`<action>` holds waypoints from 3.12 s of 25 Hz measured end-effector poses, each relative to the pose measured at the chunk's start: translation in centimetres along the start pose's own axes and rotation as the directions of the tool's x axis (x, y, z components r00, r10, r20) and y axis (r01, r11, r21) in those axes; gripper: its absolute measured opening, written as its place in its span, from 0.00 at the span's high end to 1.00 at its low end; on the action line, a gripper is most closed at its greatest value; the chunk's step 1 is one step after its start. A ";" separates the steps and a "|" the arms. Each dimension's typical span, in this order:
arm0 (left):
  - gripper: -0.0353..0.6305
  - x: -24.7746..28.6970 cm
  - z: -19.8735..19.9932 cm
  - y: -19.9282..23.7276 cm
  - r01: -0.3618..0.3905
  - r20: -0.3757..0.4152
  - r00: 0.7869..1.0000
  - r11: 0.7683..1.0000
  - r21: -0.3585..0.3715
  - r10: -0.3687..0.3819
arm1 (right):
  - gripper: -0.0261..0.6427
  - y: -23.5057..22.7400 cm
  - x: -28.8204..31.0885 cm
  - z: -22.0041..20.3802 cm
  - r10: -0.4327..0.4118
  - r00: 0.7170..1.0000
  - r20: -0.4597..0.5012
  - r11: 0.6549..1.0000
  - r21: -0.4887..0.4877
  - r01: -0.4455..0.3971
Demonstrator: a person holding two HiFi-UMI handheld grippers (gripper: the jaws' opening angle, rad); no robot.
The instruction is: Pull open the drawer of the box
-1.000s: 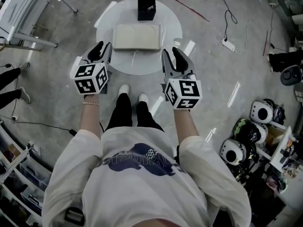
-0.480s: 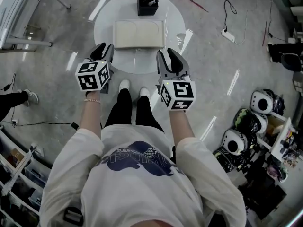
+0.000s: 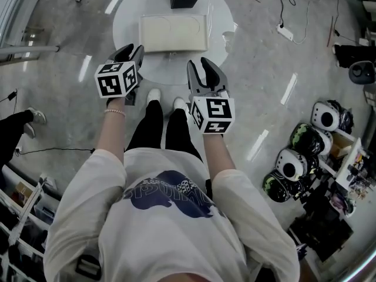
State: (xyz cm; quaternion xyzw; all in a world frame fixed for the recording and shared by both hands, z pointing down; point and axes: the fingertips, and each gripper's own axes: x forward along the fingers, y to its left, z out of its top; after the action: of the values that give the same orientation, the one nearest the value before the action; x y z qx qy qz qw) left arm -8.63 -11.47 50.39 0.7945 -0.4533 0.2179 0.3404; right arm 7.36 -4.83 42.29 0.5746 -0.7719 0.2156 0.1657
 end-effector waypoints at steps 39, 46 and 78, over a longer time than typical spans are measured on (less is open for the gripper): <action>0.81 5.3 -3.2 2.3 0.013 -0.209 0.976 0.977 -0.214 -0.059 | 0.73 0.3 10.9 -13.3 0.022 0.892 -0.451 0.993 0.111 0.031; 0.81 5.5 -3.2 2.4 0.022 -0.266 0.960 0.971 -0.240 -0.088 | 0.74 0.5 12.8 -14.4 0.024 0.857 -0.514 0.993 0.109 0.038; 0.79 5.7 -3.3 2.5 0.051 -0.285 0.947 0.944 -0.325 -0.149 | 0.86 0.1 14.2 -15.0 -0.053 0.829 -0.557 0.993 0.062 0.105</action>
State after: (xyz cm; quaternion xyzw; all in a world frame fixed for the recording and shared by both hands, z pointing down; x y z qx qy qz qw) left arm -8.09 -13.20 57.21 0.7091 -0.3827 0.2455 0.5389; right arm 3.35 -8.53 62.25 0.5259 -0.6559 0.4002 0.3649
